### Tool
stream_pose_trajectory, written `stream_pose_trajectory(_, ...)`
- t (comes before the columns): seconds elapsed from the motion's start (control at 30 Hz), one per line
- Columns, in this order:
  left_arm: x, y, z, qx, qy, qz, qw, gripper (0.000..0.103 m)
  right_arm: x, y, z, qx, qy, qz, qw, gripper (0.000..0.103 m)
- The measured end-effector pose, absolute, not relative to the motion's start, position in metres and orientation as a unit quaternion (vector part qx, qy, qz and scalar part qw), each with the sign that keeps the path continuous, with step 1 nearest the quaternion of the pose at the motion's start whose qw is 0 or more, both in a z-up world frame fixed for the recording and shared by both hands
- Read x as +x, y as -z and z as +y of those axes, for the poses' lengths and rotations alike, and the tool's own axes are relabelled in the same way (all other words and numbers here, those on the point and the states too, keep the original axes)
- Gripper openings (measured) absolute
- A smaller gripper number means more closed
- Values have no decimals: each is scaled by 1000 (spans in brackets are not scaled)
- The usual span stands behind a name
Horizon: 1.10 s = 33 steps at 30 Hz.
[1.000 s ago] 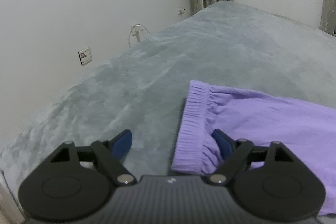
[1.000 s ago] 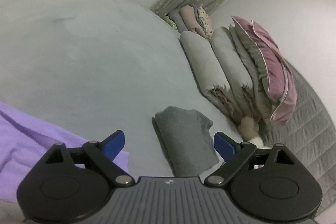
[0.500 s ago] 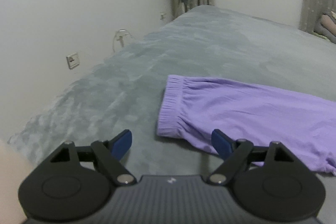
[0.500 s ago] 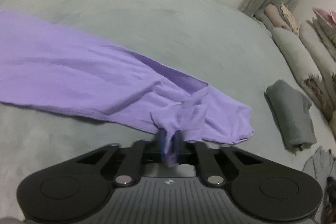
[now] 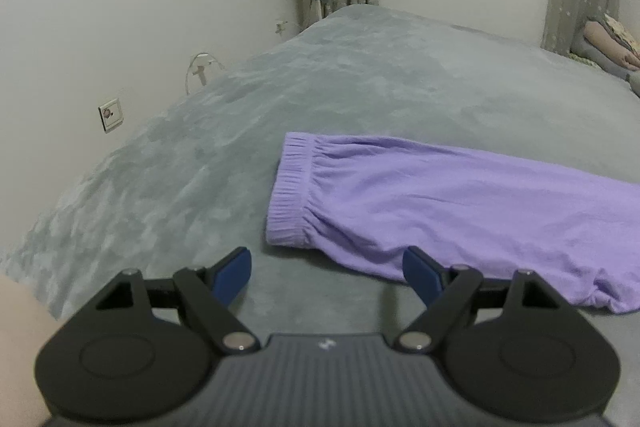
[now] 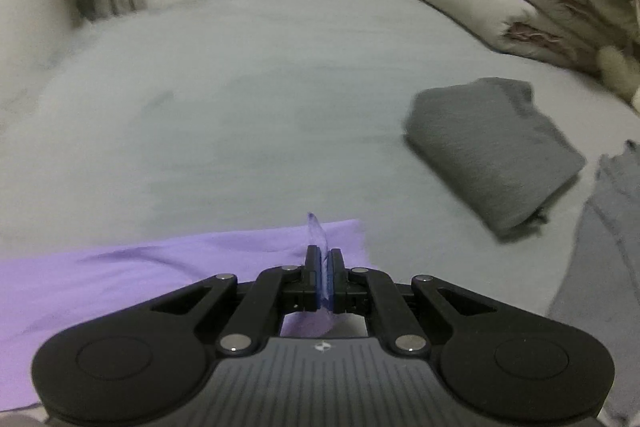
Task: Fold clothes
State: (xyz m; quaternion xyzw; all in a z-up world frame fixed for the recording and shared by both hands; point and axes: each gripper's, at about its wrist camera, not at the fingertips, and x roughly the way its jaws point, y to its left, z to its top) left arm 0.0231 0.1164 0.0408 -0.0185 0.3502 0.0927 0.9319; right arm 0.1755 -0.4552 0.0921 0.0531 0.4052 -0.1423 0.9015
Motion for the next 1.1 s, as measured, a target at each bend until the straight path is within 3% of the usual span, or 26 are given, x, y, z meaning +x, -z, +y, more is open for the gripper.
stream_pose_trajectory(0.33, 23, -40, 117, -24, -94, 352, 931, 83, 176, -79, -450, -8, 149, 380, 913, 4)
stream_pose_trajectory(0.4, 24, -40, 118, -27, -91, 353, 931, 83, 171, -82, -443, -11, 132, 363, 922, 15)
stream_pose_trajectory(0.63, 25, -39, 121, -32, -89, 356, 930, 83, 194, -61, -441, -40, 111, 420, 900, 15)
stream_pose_trajectory(0.7, 25, -38, 121, -29, -88, 356, 930, 83, 195, -62, -444, -35, 103, 417, 902, 2)
stream_pose_trajectory(0.97, 27, -33, 120, -23, -90, 361, 928, 83, 206, -77, -456, -42, 129, 389, 911, 2)
stream_pose_trajectory(1.03, 28, -33, 121, -27, -90, 362, 928, 83, 207, -77, -463, -25, 140, 380, 914, 3)
stream_pose_trajectory(1.1, 28, -33, 121, -26, -90, 362, 928, 83, 205, -74, -470, 1, 131, 378, 917, 20)
